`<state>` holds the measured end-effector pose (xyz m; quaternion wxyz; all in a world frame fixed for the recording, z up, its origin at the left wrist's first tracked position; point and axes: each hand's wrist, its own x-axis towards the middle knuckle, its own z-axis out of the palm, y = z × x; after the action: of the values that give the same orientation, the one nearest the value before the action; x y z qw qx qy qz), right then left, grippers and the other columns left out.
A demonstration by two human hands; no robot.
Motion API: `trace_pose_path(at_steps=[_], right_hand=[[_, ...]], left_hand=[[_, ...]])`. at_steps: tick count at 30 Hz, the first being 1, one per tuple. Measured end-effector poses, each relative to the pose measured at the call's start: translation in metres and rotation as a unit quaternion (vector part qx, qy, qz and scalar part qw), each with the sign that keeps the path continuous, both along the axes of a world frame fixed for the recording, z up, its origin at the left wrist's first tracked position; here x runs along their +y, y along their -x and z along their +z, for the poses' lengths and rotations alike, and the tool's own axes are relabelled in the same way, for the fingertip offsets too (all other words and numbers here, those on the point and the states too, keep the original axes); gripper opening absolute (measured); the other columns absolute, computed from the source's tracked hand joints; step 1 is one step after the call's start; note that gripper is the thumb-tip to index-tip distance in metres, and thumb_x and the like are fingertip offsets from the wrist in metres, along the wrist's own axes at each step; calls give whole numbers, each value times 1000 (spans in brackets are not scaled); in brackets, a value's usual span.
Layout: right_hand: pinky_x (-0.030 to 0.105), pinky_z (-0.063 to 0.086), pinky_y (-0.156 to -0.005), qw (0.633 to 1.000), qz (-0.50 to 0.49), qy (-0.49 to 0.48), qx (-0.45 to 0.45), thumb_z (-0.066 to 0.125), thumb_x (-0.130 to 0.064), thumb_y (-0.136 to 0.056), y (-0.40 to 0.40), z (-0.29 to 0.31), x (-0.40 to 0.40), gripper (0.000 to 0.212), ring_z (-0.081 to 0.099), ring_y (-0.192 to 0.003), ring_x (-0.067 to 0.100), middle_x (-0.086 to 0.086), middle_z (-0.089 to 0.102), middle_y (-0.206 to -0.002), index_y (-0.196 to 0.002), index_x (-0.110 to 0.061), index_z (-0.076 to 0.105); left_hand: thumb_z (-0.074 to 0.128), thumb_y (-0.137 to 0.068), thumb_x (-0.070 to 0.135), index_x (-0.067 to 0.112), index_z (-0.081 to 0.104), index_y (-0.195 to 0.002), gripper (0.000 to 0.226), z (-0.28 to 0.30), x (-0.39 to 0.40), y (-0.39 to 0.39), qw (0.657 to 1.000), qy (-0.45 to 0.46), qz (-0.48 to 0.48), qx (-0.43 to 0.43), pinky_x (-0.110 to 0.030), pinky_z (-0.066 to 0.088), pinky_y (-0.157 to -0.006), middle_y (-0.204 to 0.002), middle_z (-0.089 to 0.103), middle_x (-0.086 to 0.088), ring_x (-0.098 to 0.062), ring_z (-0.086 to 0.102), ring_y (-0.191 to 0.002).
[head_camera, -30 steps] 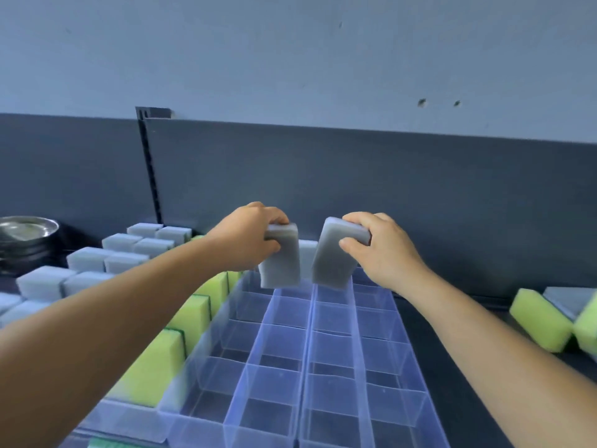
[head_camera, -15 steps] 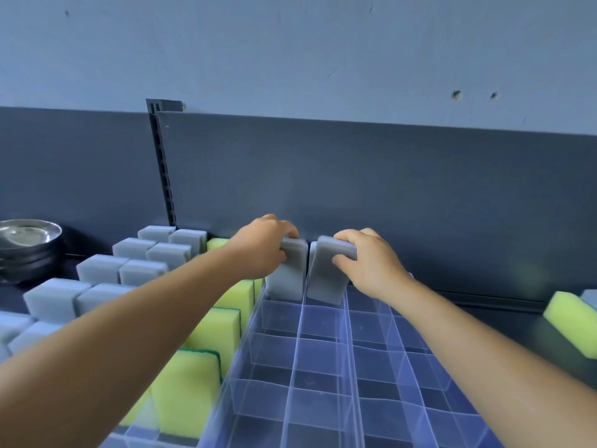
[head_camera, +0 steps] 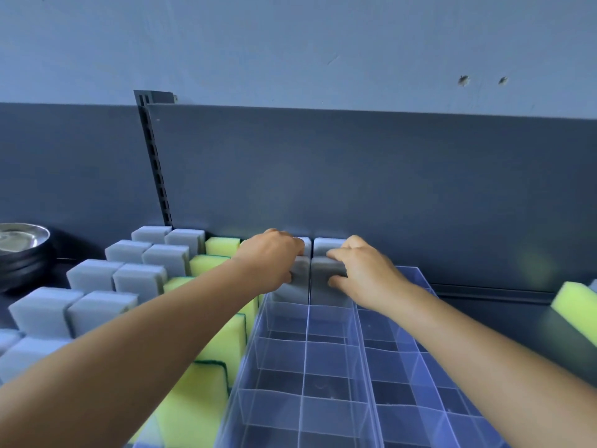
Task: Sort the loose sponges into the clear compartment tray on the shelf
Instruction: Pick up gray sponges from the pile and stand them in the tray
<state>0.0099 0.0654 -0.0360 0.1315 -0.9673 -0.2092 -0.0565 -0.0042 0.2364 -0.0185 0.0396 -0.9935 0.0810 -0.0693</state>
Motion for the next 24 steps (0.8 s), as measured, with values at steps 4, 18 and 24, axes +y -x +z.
trace_pose_path(at_steps=[4,18,24], right_hand=[[32,42,-85,1000,6,0,-5,59,-40,-87,10,7,-10,51,40,-117,20,-1,39,-130,-128,-15,44],[33,15,-117,996,-78,32,-29,53,-49,-90,55,20,-138,80,9,-147,17,-4,13,-159,-151,-18,12],[32,15,-117,991,-125,46,-26,50,-51,-90,70,18,-225,78,11,-146,17,-3,14,-159,-151,-18,14]], left_hand=[[69,-82,35,20,46,-133,58,6,-4,4,1000,-3,-14,-6,-39,48,-94,-130,50,-2,-23,45,-122],[53,-89,44,15,41,-134,55,18,-135,25,990,12,-134,-39,-35,40,-102,-135,50,-3,-23,46,-125],[50,-90,47,16,39,-136,57,16,-222,28,984,29,-174,-23,-37,40,-104,-138,48,-2,-23,44,-127]])
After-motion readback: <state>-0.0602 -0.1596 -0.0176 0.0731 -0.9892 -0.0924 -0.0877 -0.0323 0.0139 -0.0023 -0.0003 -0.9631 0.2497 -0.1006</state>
